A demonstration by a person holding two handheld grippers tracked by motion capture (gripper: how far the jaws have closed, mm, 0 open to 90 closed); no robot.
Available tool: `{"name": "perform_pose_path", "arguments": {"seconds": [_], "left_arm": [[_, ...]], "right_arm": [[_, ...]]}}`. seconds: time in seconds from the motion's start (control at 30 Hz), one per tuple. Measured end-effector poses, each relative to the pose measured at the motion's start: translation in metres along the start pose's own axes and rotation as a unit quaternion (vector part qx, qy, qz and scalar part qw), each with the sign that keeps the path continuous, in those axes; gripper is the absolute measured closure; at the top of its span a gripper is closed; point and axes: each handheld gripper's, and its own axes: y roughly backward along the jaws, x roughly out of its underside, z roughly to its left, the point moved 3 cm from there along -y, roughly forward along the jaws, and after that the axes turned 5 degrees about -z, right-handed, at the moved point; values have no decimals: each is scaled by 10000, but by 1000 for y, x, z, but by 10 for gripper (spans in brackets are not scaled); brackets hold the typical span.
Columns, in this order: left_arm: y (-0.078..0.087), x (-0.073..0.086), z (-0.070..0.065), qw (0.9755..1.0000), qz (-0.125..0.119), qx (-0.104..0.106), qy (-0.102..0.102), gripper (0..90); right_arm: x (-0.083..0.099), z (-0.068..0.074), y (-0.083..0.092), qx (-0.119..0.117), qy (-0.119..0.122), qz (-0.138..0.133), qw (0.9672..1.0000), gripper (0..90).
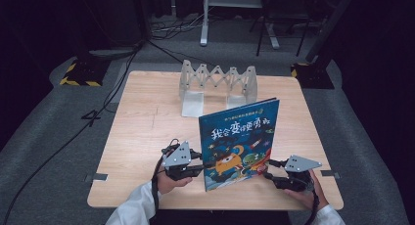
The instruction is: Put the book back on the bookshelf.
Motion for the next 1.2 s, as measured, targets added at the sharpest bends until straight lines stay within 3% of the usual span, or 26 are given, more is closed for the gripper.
{"name": "perform_pose_path", "arguments": {"seconds": [0.3, 0.47, 0.53, 0.6, 0.8, 1.0, 1.1, 1.2], "left_arm": [[-1, -9, -5, 9991, 100, 20, -401, 750], [-2, -10, -10, 9978, 167, 220, -597, 814], [-5, -10, -13, 9969, 259, 268, -689, 809], [-8, -9, -16, 9974, 247, 257, -623, 798], [-6, -9, -13, 9987, 158, 228, -418, 799], [-3, -10, -7, 9997, 36, 119, -215, 789], [-1, -9, 1, 10000, -24, -46, 1, 750], [0, -10, 3, 9999, -79, -68, 39, 737]], "right_arm": [[-2, -6, -6, 95, 41, -45, 9999, 491], [-4, -13, -10, 173, -92, -61, 9998, 423], [-8, -14, -9, 65, -88, -158, 9998, 473], [-14, -11, -5, -81, -74, -361, 9993, 534], [-17, -11, -1, -89, -42, -381, 9992, 568], [-19, -12, 5, -242, -40, -428, 9988, 615], [-20, -12, 5, -459, -89, -423, 9980, 660], [-21, -10, 3, -477, -40, -417, 9980, 669]]}}
